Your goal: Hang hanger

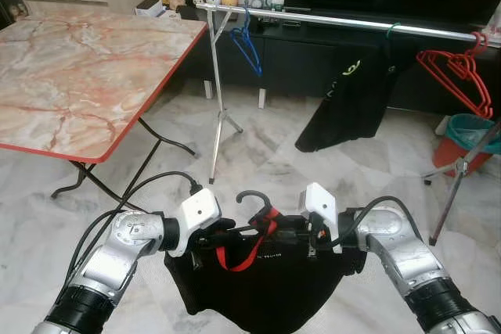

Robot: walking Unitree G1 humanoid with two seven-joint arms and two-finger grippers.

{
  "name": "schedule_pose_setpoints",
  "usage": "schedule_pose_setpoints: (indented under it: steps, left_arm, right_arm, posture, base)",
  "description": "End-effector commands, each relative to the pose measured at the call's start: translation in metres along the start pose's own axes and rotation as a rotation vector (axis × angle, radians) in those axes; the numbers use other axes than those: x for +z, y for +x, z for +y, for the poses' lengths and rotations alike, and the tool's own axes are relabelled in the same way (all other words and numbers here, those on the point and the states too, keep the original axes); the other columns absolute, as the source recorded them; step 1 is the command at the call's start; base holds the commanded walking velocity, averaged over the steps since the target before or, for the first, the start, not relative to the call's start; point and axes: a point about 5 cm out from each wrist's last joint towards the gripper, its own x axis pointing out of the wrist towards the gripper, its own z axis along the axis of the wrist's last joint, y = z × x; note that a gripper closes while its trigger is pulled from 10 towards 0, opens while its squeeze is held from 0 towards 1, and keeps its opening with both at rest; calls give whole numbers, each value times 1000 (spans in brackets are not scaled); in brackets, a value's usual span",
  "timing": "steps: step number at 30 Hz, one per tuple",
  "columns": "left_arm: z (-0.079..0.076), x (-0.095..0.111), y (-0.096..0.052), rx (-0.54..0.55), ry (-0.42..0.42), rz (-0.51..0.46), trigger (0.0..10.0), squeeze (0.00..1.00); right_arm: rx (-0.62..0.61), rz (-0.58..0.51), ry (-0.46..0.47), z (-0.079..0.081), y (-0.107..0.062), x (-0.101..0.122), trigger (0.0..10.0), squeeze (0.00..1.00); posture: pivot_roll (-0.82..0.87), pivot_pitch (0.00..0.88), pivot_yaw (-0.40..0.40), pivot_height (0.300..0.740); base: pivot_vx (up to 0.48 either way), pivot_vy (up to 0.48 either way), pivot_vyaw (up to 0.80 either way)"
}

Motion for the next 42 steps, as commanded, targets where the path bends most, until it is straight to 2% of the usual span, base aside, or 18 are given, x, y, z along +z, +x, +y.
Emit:
schedule_pose_setpoints:
  steps: [1,19,21,22,23,24,25,26,42]
  left_arm:
    - [2,3,3,-6,32,6,10000,0]
    - [2,5,9,-16,39,-7,10000,0]
    - [2,5,9,-21,38,-7,9255,0]
    - [1,5,9,-22,38,-7,8039,0]
    - [1,5,9,-26,38,-6,3922,0]
    - [1,4,9,-29,38,-5,3529,0]
    - [1,5,9,-31,38,-6,941,0]
    - [1,5,9,-32,36,-7,0,0]
    - [-1,4,8,-49,29,-8,0,0]
  right_arm:
    - [15,-43,-33,0,2,11,10000,0]
    - [68,-64,-37,7,7,15,10000,0]
    - [68,-62,-35,7,8,14,10000,0]
    - [68,-62,-34,7,8,14,10000,0]
    - [68,-62,-33,7,8,14,10000,0]
    - [68,-62,-31,7,8,14,10000,0]
    - [68,-63,-30,7,8,14,10000,0]
    - [68,-63,-30,8,9,14,10000,0]
    - [73,-64,-26,8,10,13,10000,0]
  posture:
    - [101,0,9,740]
    - [104,0,8,740]
    - [103,0,8,740]
    - [103,0,8,740]
    - [103,0,8,740]
    - [103,0,8,740]
    - [103,0,8,740]
    - [103,0,8,740]
    - [107,0,7,740]
  base:
    - [0,0,0]
    - [0,0,0]
    - [0,0,0]
    - [0,0,0]
    - [0,0,0]
    - [0,0,0]
    - [0,0,0]
    - [0,0,0]
    - [0,0,0]
